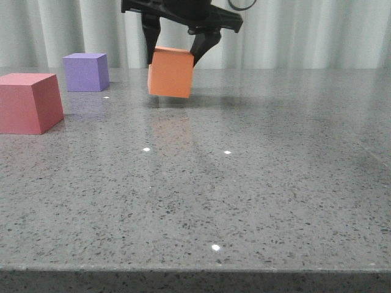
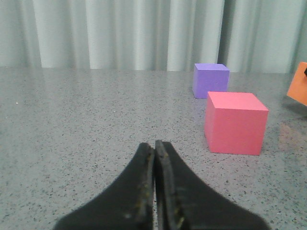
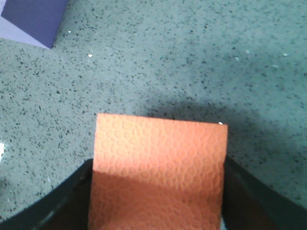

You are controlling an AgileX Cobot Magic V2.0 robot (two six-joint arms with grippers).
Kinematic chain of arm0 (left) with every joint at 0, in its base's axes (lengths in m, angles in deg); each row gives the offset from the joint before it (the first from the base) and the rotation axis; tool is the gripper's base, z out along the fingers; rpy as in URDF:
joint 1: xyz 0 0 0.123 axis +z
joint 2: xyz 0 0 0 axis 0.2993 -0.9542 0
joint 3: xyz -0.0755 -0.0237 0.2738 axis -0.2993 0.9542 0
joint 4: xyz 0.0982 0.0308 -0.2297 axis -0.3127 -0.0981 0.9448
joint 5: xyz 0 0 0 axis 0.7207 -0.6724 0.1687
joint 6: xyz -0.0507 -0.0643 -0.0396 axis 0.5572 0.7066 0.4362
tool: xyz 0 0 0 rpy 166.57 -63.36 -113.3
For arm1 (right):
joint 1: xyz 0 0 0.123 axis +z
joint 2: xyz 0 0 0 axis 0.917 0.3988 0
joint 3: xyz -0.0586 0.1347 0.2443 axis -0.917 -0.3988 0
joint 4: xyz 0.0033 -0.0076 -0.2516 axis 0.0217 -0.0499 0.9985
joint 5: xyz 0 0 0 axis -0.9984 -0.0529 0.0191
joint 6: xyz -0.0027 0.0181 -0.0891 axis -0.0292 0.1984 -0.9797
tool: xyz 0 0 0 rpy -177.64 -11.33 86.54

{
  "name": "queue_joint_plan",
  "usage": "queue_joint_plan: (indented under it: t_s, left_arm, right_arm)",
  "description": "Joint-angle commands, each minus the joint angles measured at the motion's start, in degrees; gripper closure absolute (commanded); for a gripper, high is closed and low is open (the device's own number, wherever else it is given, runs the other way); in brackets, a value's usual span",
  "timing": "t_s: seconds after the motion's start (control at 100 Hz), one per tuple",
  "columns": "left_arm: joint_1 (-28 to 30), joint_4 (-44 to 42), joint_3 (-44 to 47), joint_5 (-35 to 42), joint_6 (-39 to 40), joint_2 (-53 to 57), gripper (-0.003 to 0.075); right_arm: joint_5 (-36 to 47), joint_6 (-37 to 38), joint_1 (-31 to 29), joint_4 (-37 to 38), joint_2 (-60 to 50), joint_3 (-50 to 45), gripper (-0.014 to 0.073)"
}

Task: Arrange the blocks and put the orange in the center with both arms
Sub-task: 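Carry the orange cube toward the middle and lower it onto the table, then open the right gripper and raise it away from the orange cube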

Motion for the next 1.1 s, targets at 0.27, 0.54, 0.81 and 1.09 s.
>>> queue_joint_plan:
  t_s: [0.27,0.54,0.81,1.09]
  left_arm:
    - [0.19,0.40,2.44,4.80,-0.11,1.84,0.0739]
    - [0.19,0.40,2.44,4.80,-0.11,1.84,0.0739]
    - [0.19,0.40,2.44,4.80,-0.11,1.84,0.0739]
    - [0.19,0.40,2.44,4.80,-0.11,1.84,0.0739]
  right_arm:
    - [1.40,1.79,0.04,1.61,-2.66,2.73,0.0274]
    - [0.91,1.79,0.04,2.06,-1.84,2.73,0.0267]
    - [1.32,1.79,0.04,1.95,-2.39,2.73,0.0011]
    - [0.34,-0.24,-0.45,2.06,-5.63,2.73,-0.0035]
